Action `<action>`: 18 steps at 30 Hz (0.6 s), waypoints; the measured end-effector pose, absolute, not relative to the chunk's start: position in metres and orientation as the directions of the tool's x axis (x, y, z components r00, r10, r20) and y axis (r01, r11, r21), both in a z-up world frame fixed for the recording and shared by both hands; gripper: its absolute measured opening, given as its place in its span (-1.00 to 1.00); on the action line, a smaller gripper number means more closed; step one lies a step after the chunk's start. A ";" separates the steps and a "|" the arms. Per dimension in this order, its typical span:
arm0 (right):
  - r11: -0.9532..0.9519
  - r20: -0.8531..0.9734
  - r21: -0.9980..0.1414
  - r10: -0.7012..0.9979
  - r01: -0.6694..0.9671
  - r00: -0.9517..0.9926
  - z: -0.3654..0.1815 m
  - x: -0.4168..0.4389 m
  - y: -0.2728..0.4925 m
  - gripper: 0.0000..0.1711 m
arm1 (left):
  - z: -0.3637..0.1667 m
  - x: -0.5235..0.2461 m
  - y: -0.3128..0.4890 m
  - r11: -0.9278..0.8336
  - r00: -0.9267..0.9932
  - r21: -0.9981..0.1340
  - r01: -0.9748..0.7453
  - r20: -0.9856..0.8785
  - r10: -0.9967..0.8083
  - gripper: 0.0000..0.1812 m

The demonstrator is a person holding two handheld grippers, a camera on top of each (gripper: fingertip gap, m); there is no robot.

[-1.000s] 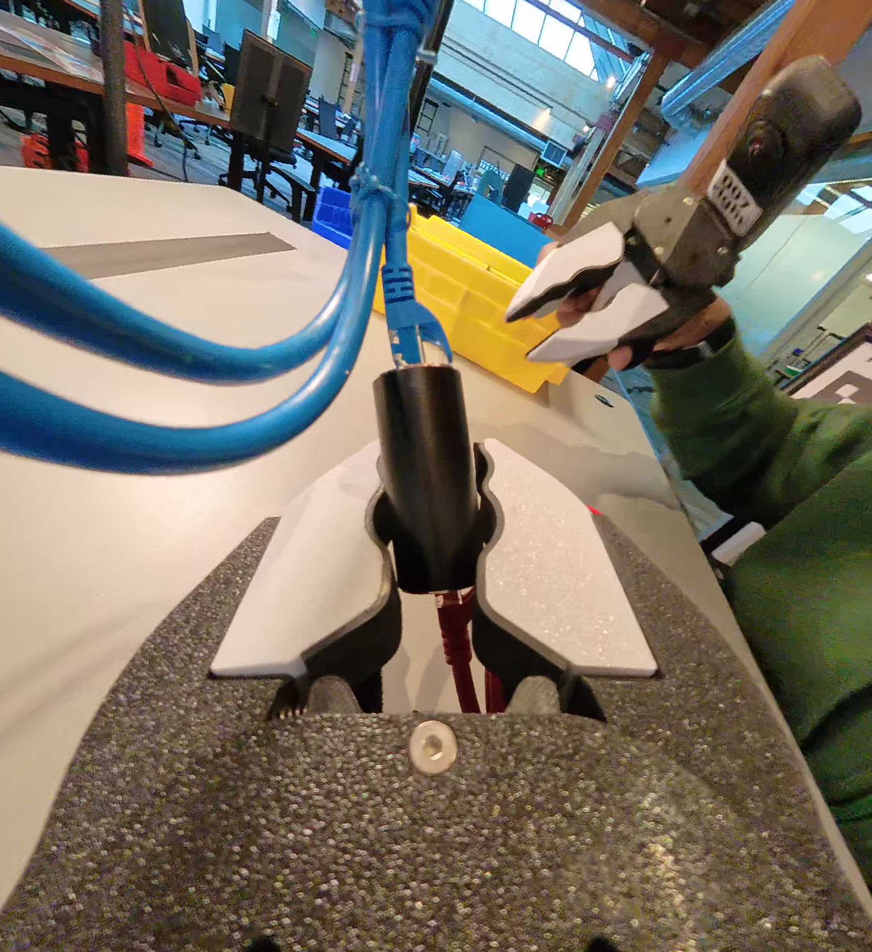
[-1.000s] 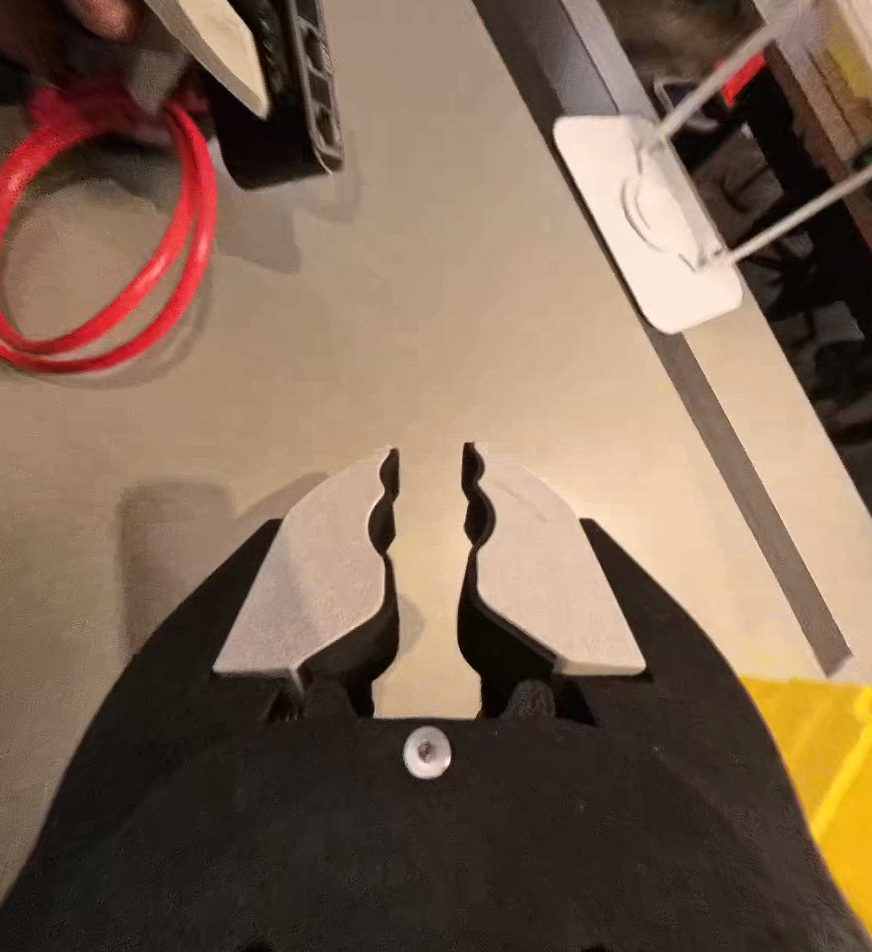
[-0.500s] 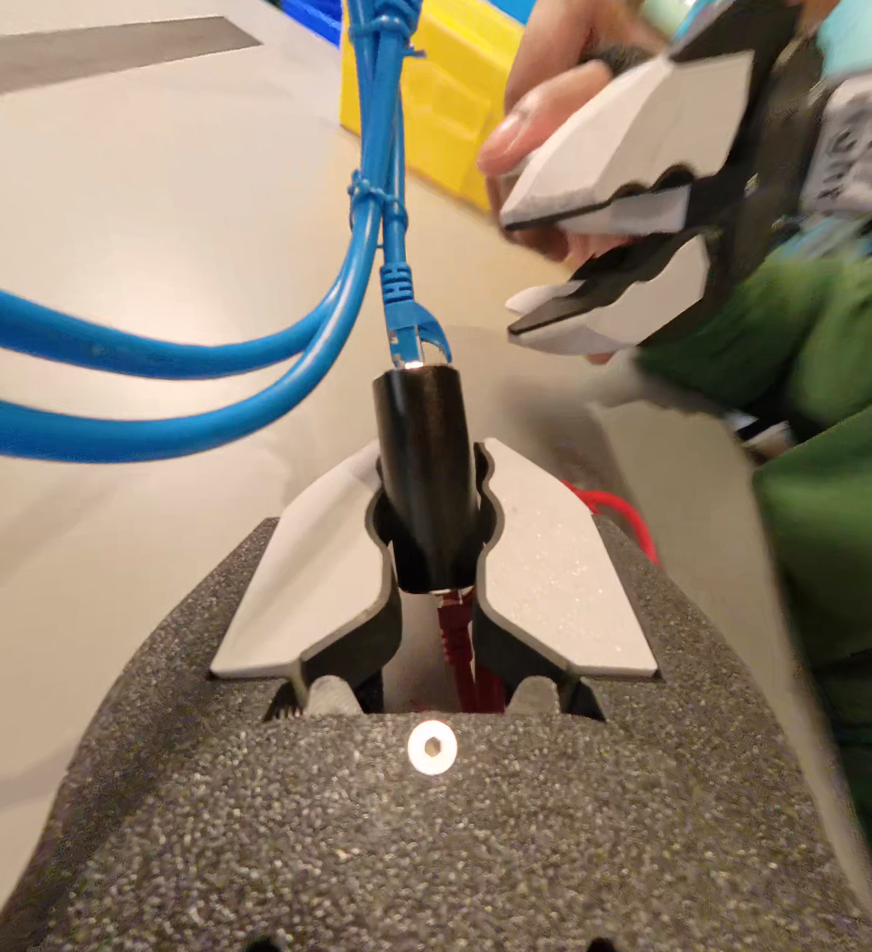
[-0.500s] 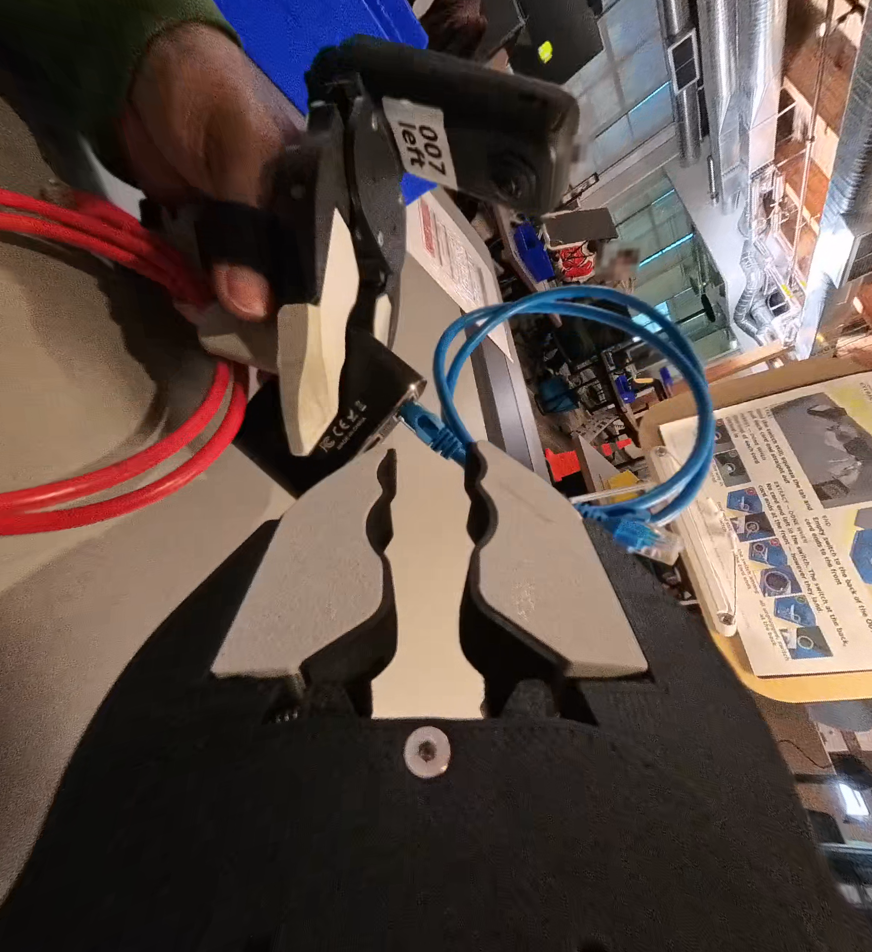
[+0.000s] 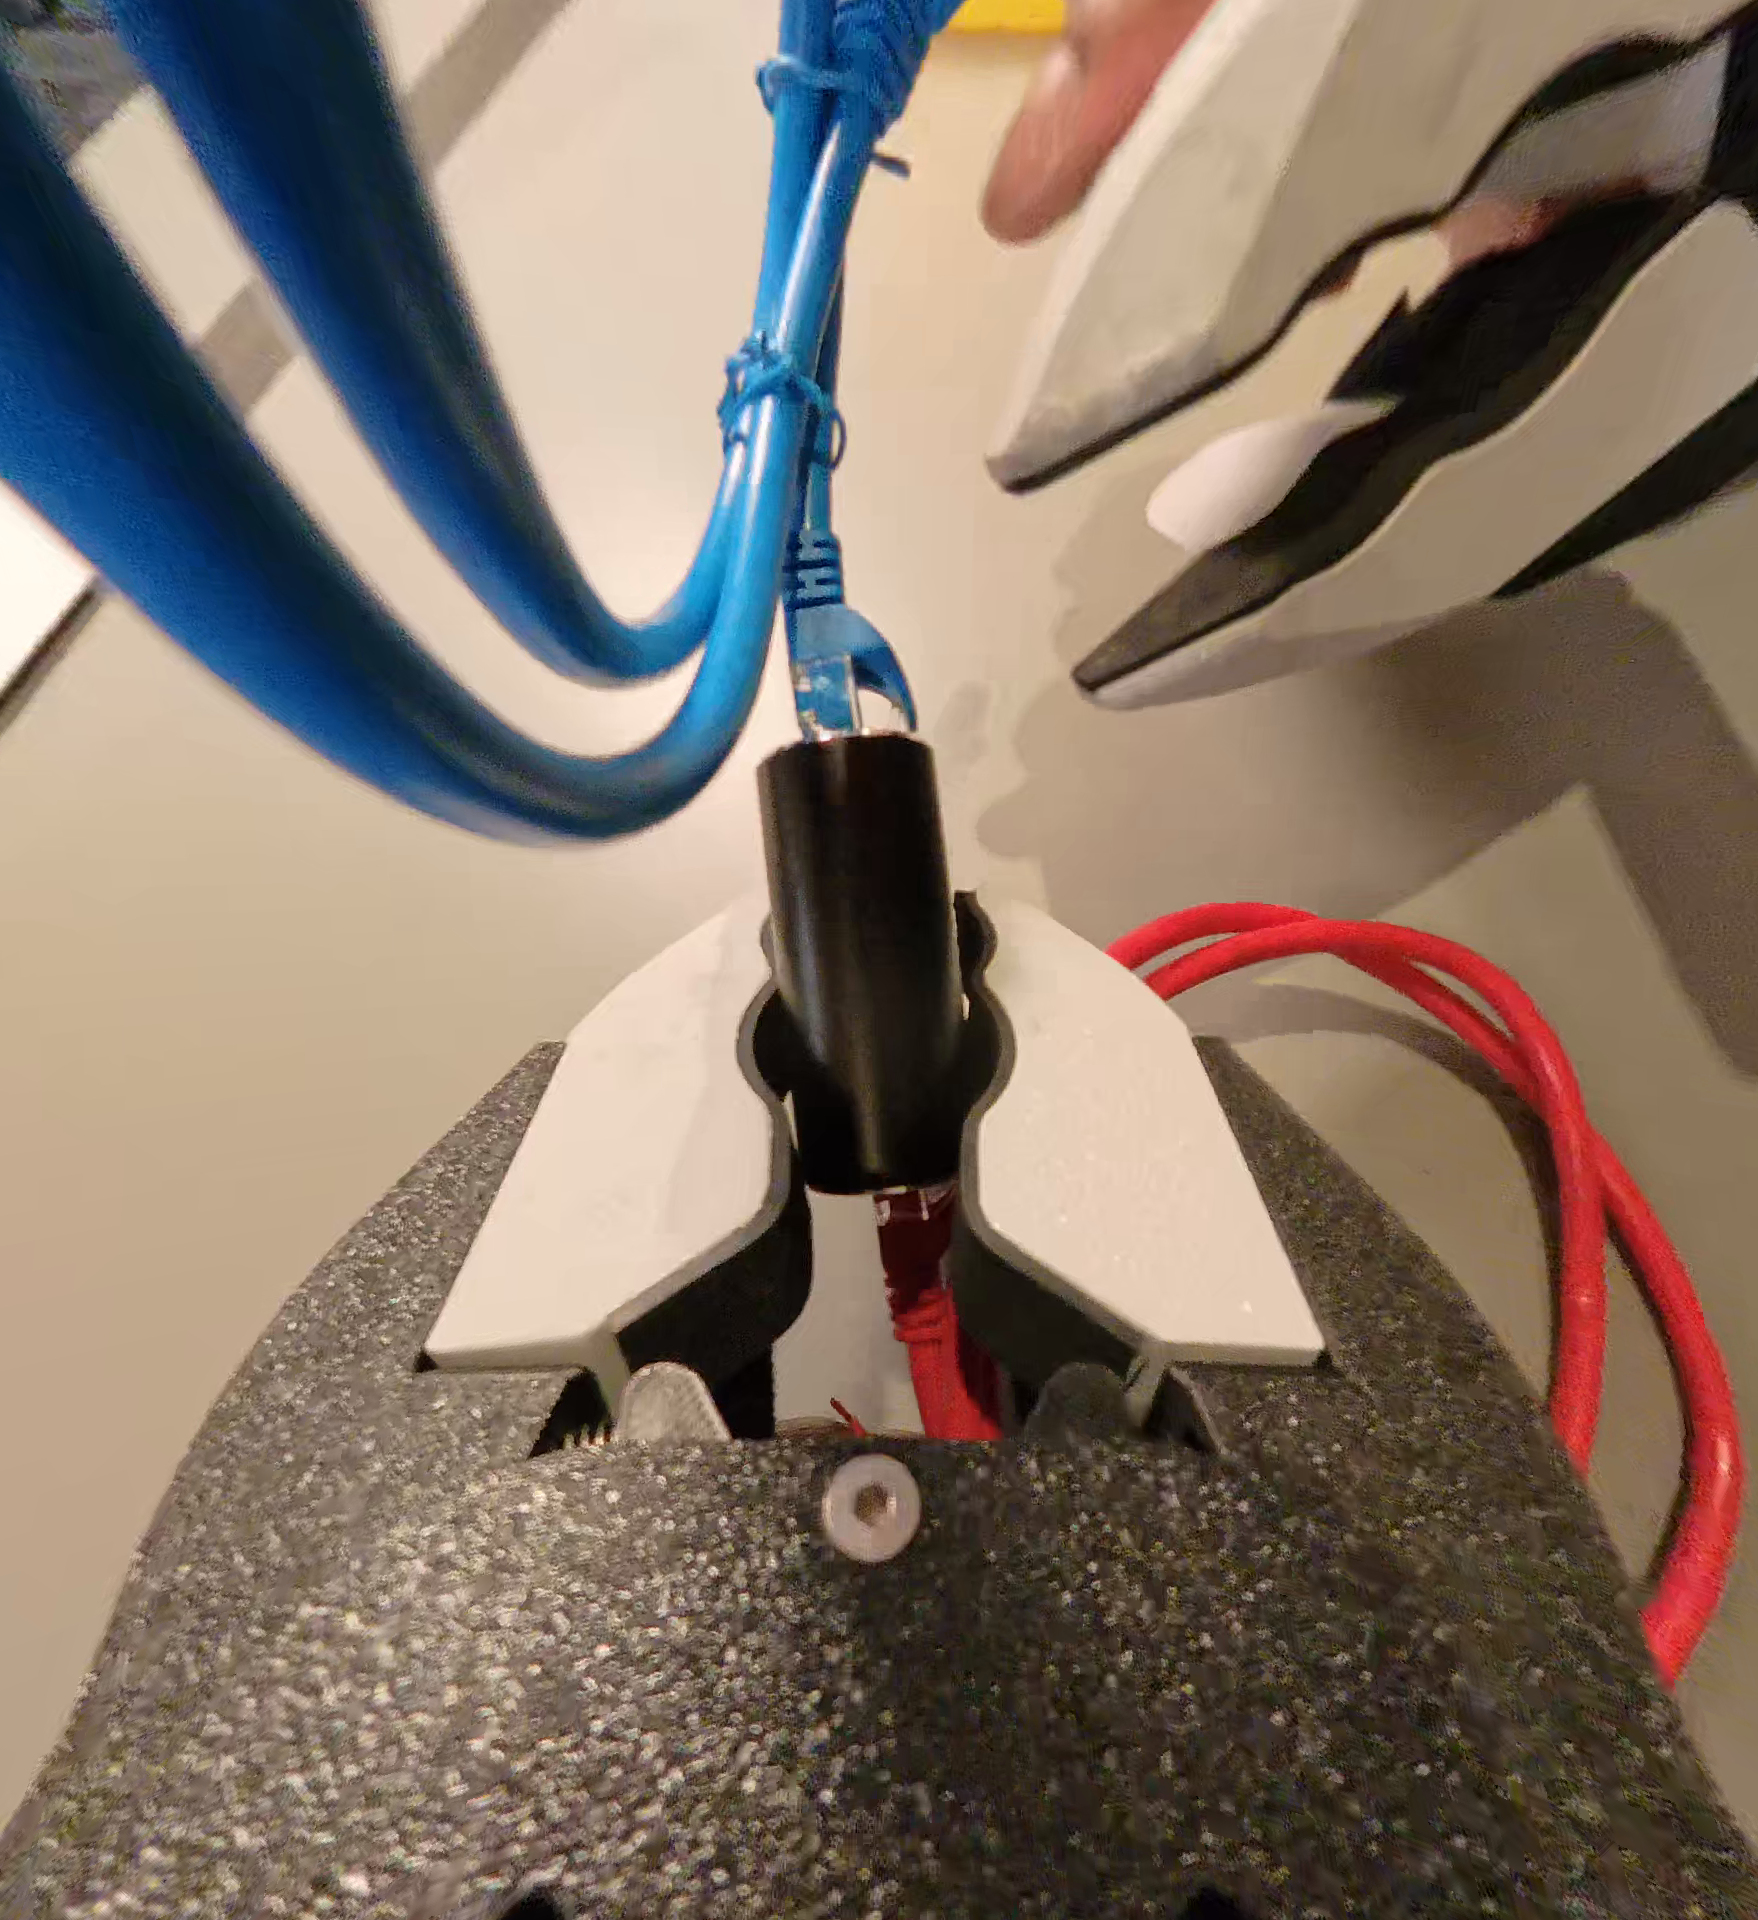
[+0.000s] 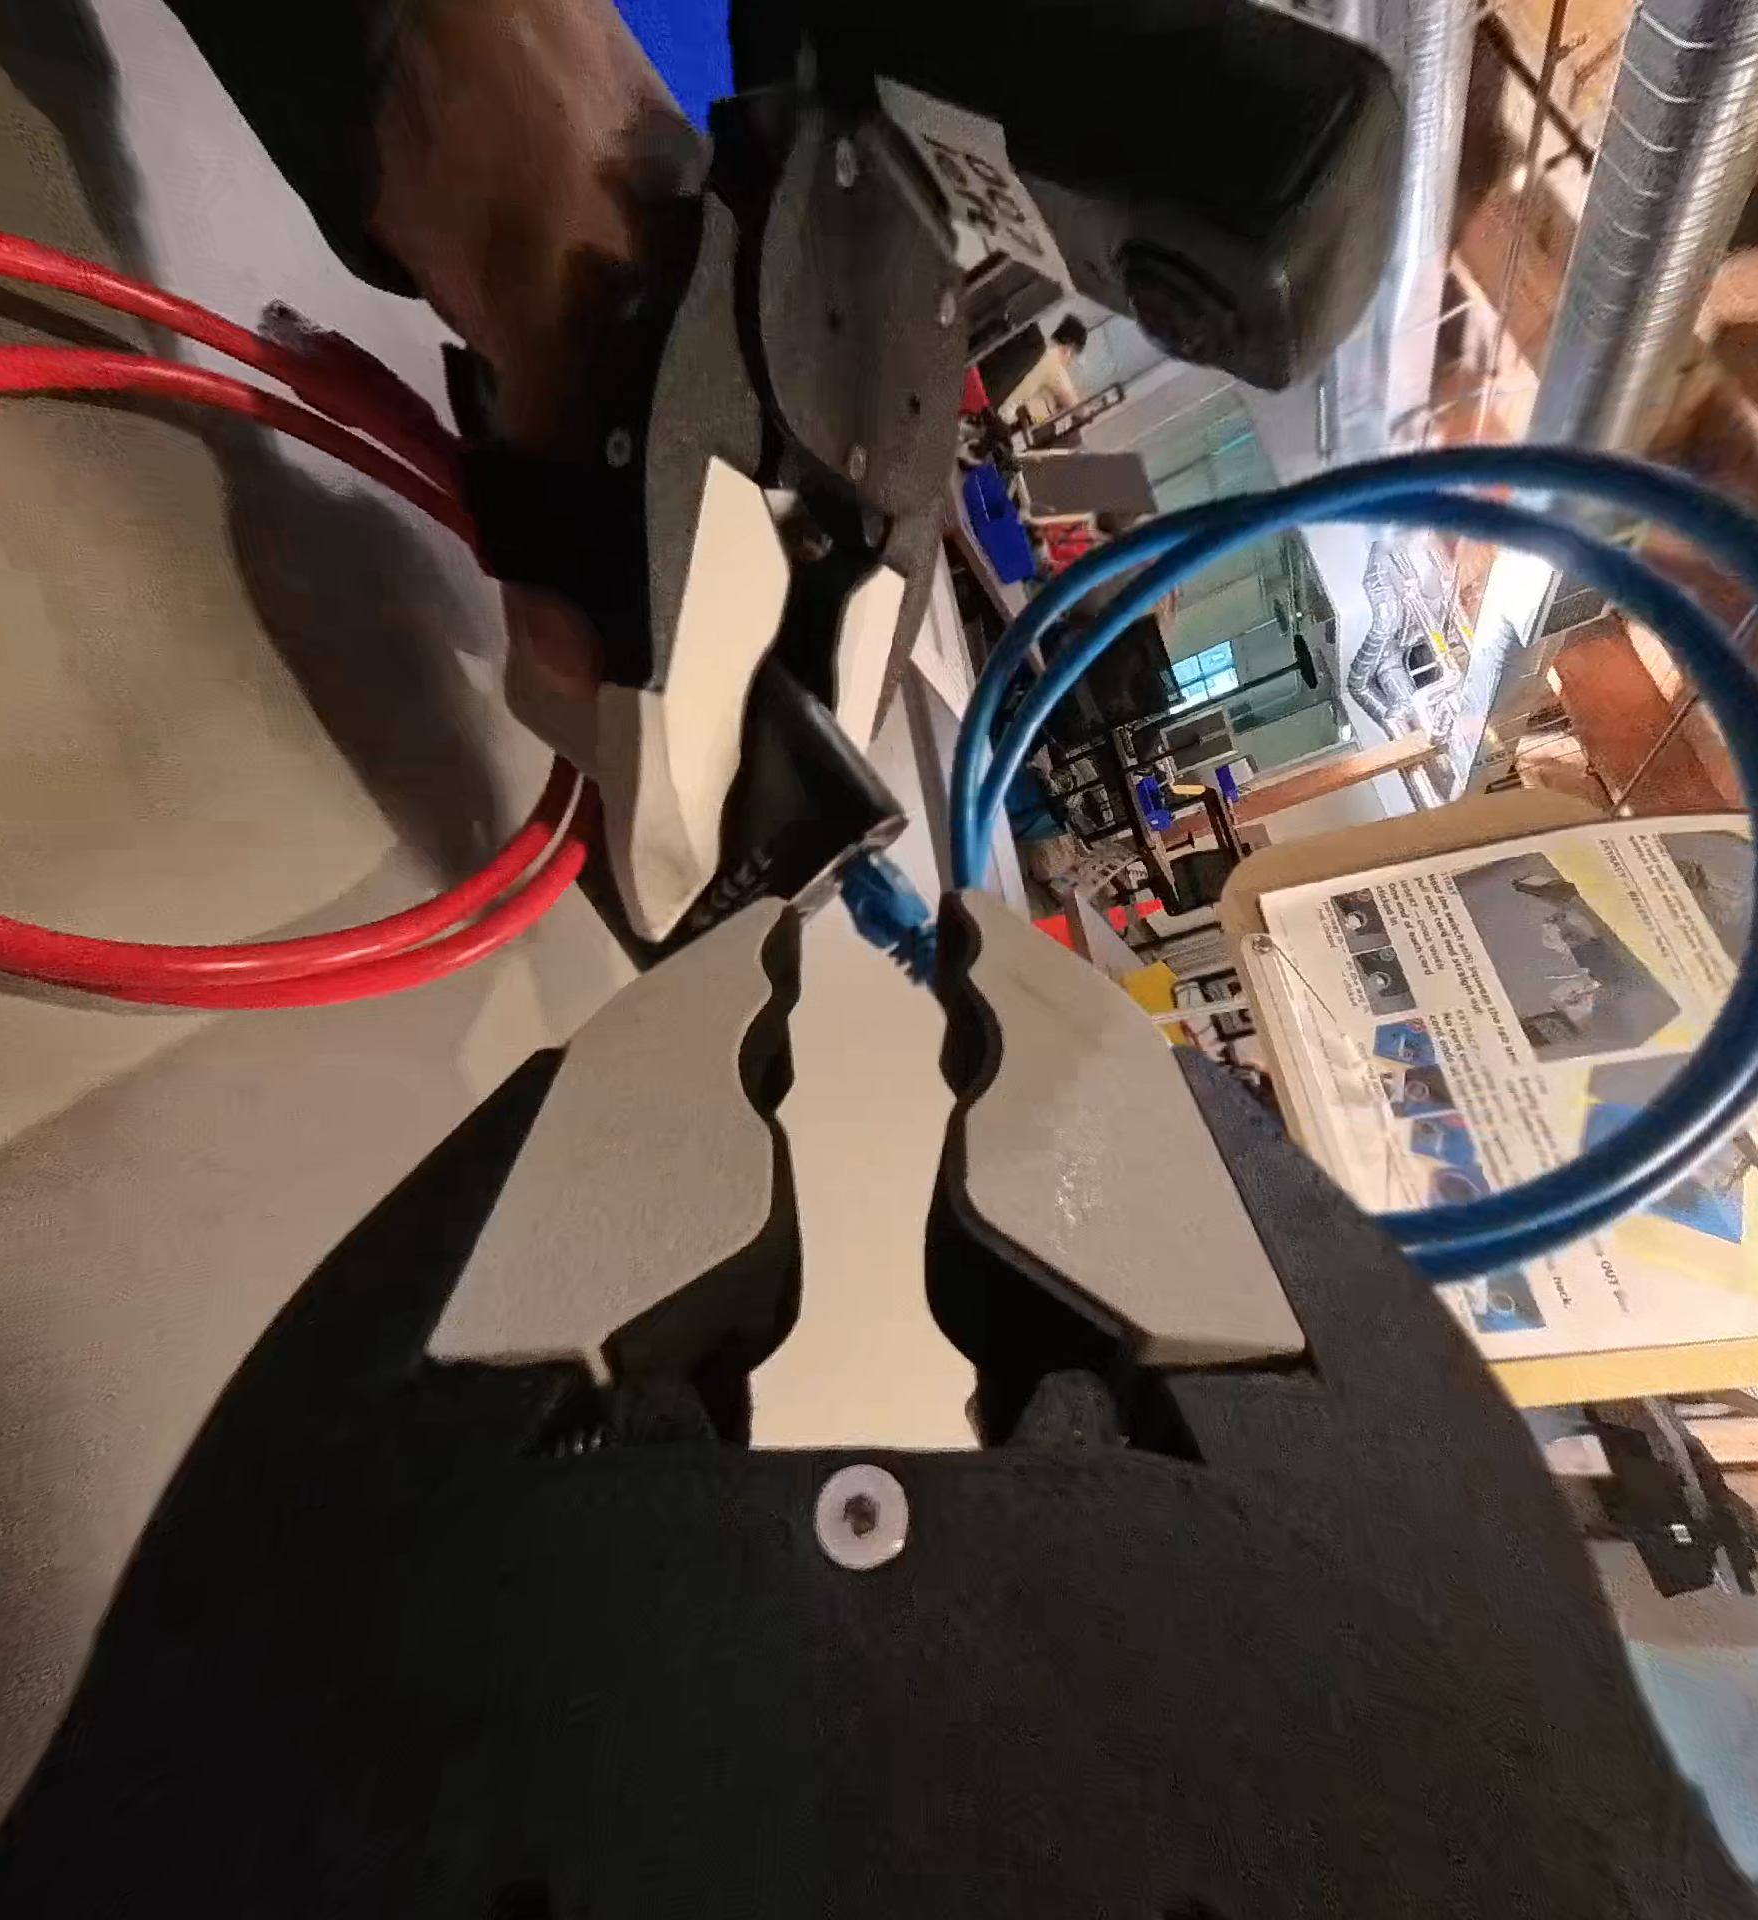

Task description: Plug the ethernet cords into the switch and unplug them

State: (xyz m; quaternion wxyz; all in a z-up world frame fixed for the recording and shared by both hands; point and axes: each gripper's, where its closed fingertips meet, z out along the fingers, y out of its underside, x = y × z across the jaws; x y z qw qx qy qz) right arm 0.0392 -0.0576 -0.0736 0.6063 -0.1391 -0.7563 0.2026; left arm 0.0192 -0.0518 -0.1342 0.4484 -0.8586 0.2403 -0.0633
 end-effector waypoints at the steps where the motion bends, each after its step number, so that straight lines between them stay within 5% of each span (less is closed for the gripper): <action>1: 0.888 0.865 -0.460 0.441 -0.025 -0.239 -0.076 0.039 -0.059 -0.70 | -0.139 0.023 -0.053 -0.489 0.865 -0.784 -0.382 -0.117 -0.488 -0.69; 18: 0.898 0.804 -0.404 0.440 0.176 -0.400 -0.102 0.041 -0.059 -0.70 | -0.152 0.042 -0.057 -0.480 0.817 -0.732 -0.484 -0.182 -0.547 -0.68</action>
